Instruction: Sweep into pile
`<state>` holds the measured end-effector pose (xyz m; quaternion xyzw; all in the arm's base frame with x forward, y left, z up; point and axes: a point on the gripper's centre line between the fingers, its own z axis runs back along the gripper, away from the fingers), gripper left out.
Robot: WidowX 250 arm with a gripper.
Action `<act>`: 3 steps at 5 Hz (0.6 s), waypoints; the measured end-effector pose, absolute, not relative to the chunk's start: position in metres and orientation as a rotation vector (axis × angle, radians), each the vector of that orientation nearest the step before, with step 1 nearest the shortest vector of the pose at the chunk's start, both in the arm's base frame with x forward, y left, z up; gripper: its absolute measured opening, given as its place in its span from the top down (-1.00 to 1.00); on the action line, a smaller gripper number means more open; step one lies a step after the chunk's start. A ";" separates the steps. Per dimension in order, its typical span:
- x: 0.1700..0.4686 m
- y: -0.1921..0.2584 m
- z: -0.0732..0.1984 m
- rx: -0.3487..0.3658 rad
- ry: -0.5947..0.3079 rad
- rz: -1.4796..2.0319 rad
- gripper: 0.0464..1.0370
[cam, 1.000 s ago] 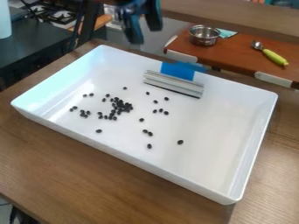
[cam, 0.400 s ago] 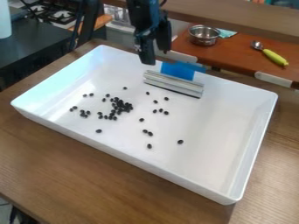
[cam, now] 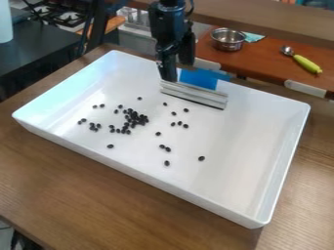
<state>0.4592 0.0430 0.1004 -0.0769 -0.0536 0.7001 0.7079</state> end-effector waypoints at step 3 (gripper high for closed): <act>0.466 0.039 0.056 -0.053 -0.160 1.562 -0.91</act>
